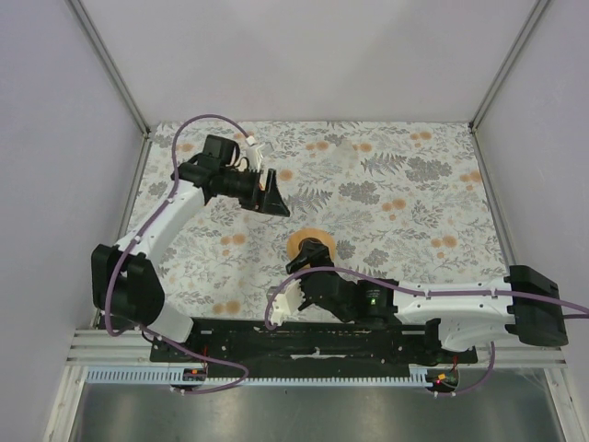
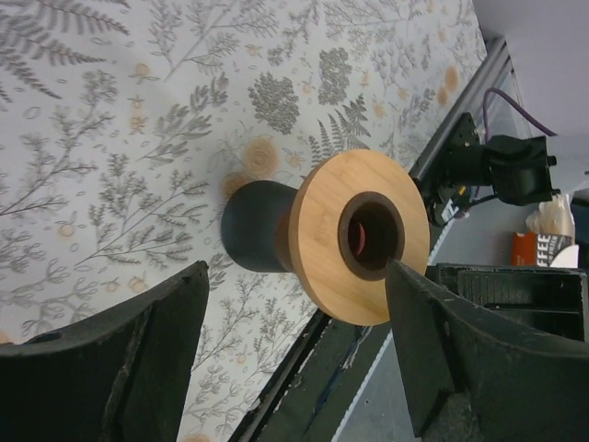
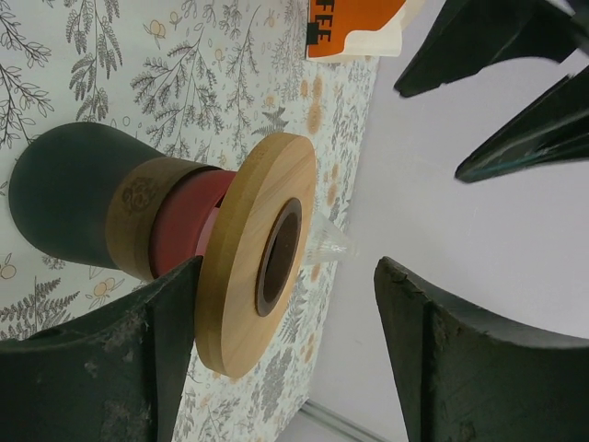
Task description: Place the coffee filter in the dripper
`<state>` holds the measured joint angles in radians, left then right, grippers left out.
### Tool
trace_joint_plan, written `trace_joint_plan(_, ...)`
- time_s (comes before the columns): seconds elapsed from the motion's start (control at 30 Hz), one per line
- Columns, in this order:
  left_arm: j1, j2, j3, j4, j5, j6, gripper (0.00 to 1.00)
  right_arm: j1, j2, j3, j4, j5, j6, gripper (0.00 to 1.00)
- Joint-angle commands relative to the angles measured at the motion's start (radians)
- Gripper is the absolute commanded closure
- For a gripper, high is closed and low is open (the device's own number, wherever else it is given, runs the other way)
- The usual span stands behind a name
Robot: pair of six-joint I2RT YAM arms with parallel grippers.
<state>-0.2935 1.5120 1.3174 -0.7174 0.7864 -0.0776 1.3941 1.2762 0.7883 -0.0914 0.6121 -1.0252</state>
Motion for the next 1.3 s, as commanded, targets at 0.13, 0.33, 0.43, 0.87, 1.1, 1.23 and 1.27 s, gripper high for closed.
trace_joint_plan(0.13, -0.095, 0.056, -0.063, 0.064, 0.077, -0.053, 0.16, 0.014, -0.026, 0.002, -0.038, -0.063, 0.03, 0.17)
trace_joint_plan(0.33, -0.107, 0.091, -0.115, 0.062, 0.105, -0.042, 0.17, 0.016, -0.038, -0.023, -0.007, -0.069, 0.014, 0.14)
trace_joint_plan(0.43, -0.122, 0.099, -0.118, 0.05, 0.169, -0.03, 0.18, 0.014, -0.038, -0.027, 0.001, -0.063, 0.01, 0.14)
trace_joint_plan(0.87, -0.15, 0.122, -0.158, 0.061, 0.198, -0.031, 0.41, 0.014, -0.034, -0.043, 0.022, -0.052, -0.01, 0.11)
trace_joint_plan(1.1, -0.148, 0.132, -0.162, 0.069, 0.224, -0.045, 0.76, 0.013, -0.038, -0.041, 0.025, -0.032, -0.027, 0.11)
trace_joint_plan(1.23, -0.148, 0.131, -0.161, 0.068, 0.229, -0.044, 0.98, 0.013, -0.041, -0.021, 0.007, -0.022, -0.036, 0.11)
trace_joint_plan(1.27, -0.148, 0.132, -0.159, 0.067, 0.234, -0.044, 0.98, 0.013, -0.04, -0.006, -0.008, -0.018, -0.036, 0.1)
